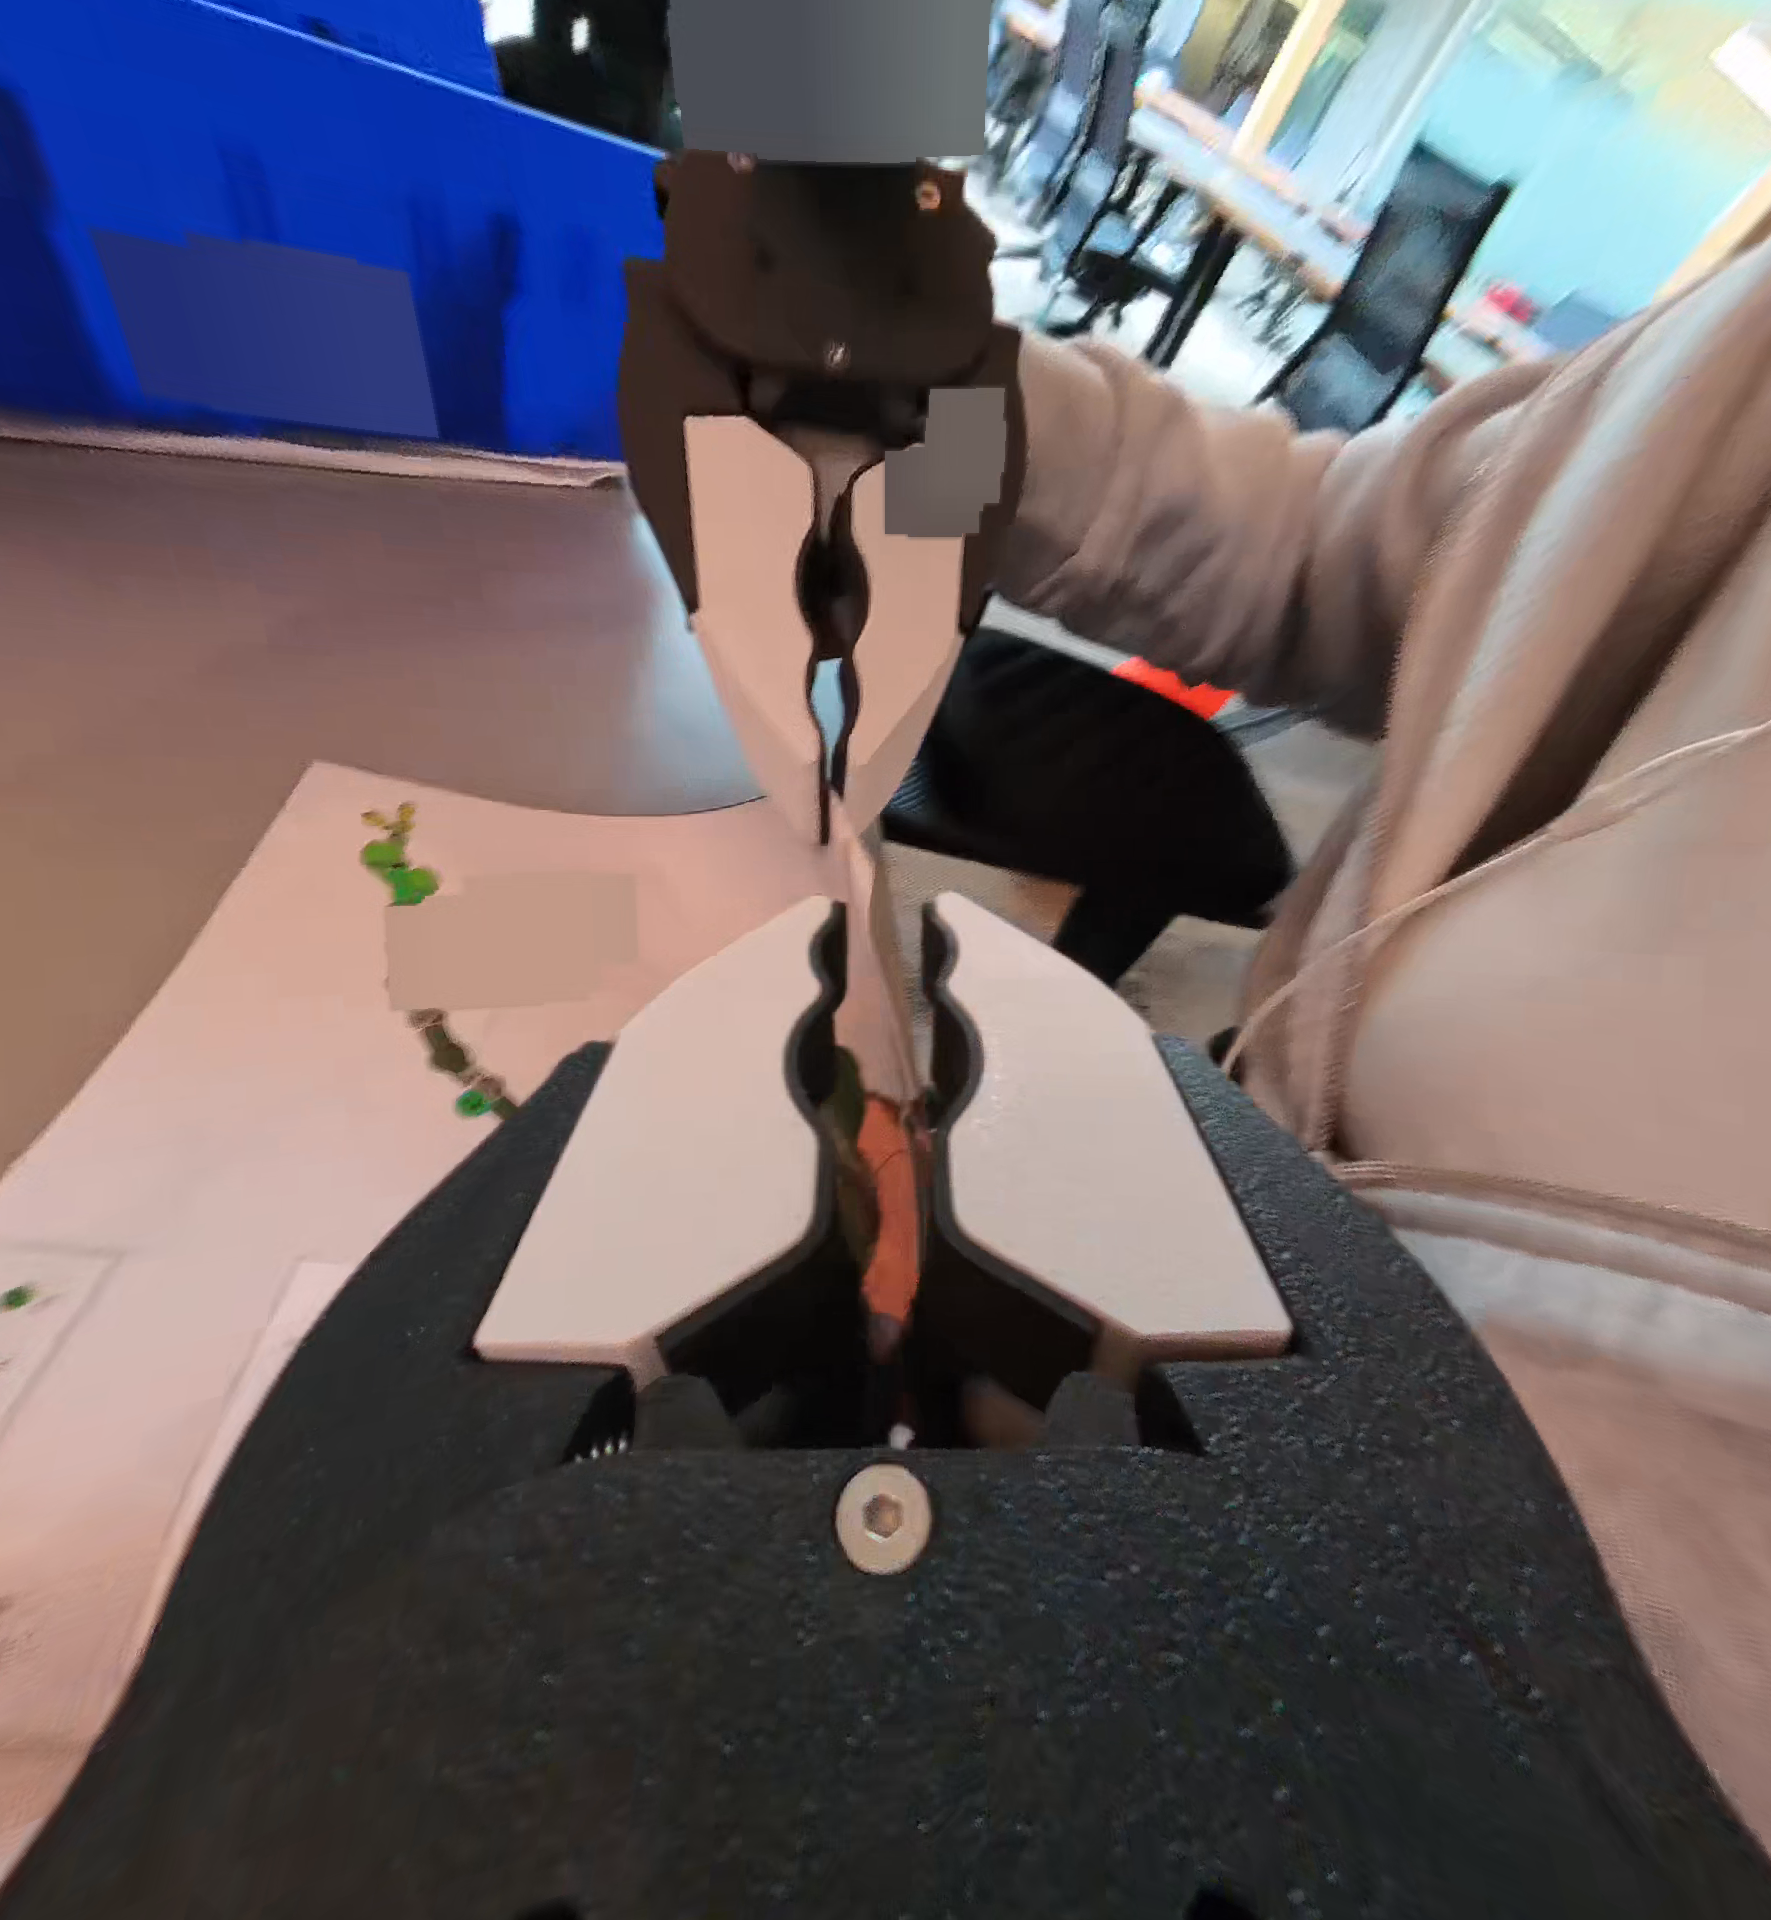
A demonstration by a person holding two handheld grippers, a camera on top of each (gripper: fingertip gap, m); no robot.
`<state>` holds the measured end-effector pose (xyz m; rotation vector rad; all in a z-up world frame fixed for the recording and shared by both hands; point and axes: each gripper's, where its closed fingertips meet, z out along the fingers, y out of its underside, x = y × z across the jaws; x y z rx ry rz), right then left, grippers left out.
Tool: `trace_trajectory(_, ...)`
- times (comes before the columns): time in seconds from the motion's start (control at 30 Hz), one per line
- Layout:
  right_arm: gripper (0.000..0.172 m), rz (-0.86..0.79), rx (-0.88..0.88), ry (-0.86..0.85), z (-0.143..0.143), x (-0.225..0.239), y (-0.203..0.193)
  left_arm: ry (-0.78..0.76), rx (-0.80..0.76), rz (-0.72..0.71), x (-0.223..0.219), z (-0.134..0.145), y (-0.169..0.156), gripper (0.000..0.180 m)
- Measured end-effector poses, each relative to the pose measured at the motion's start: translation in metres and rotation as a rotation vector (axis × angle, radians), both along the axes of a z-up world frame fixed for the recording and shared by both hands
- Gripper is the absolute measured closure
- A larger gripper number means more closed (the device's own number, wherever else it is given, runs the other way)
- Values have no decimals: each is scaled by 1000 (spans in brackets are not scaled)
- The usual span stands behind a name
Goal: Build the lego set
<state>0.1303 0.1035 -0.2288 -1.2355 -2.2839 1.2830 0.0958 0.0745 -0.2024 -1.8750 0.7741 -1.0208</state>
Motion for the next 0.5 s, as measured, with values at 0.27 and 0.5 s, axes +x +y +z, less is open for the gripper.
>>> trace_trajectory(0.27, 171, 21, 17, 59, 11, -7, -2, -40, -86, -83, 12, -17, 3, 178)
trace_trajectory(0.5, 171, 27, 13, 71, 13, -6, -3, -74, -89, -91, 9, -17, 5, 178)
